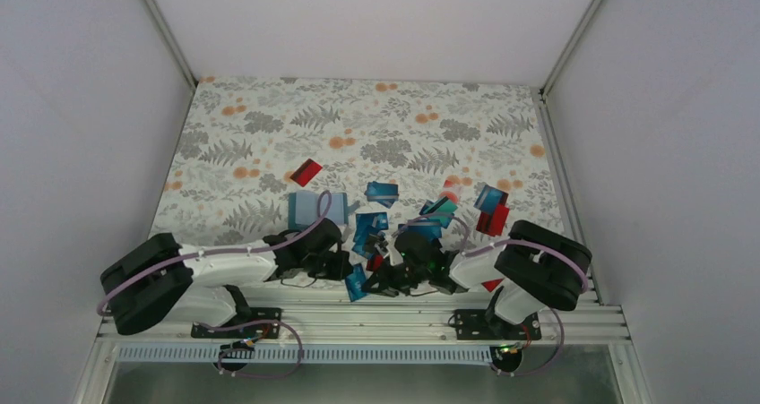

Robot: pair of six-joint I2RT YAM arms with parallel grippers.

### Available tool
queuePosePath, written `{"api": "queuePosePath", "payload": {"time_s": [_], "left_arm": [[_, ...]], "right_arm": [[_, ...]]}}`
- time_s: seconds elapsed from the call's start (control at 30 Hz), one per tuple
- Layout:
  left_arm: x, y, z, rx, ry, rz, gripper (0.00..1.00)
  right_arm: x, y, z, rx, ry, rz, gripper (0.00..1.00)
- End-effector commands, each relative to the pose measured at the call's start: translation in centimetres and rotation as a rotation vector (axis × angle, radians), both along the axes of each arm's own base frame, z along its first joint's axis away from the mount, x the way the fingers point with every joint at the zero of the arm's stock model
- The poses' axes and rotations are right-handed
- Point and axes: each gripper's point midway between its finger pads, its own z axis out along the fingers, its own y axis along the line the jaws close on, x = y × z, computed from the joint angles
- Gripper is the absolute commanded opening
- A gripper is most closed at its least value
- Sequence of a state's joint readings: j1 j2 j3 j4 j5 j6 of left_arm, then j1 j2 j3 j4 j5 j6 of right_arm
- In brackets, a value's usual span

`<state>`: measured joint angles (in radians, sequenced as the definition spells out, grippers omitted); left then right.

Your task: Put the credit cards into the card holder

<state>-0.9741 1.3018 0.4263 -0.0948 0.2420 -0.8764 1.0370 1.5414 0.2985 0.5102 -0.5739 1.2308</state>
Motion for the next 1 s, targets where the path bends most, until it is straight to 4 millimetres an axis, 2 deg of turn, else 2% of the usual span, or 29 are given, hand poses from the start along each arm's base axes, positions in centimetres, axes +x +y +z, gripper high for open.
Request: {"api": "queuePosePath", "payload": {"time_s": [0.0, 0.2, 0.33, 0.5, 0.77, 0.87, 0.97], "left_arm": [[0.9, 1.0, 1.8, 0.035, -0.052, 0.066, 0.04], [4.0, 2.7, 6.5, 0.042, -0.182, 0.167, 0.16], [5.7, 4.2, 8.2, 0.032, -0.220, 0.224, 0.19], [7.4, 5.8, 9.4, 0.019, -0.246, 0.273, 0.23], [9.5, 6.4, 11.7, -0.112, -0.279, 0.323, 0.40], [10.4, 6.9, 12.2, -0.149, -0.286, 0.341, 0.46], [11.3, 8.0, 12.1, -0.136, -0.292, 0.369, 0.48]], "right_arm": [[2.1, 0.7, 2.0, 0.063, -0.072, -0.022, 0.04], [3.9, 0.7, 4.3, 0.142, -0.115, -0.005, 0.04], [4.7, 0.9, 5.7, 0.202, -0.135, 0.027, 0.04], [6.1, 0.9, 7.5, 0.276, -0.152, 0.060, 0.04], [9.8, 1.2, 10.9, 0.369, -0.190, 0.088, 0.04], [11.6, 1.3, 11.5, 0.377, -0.204, 0.083, 0.04], [13.1, 1.6, 11.3, 0.368, -0.199, 0.080, 0.04]]}}
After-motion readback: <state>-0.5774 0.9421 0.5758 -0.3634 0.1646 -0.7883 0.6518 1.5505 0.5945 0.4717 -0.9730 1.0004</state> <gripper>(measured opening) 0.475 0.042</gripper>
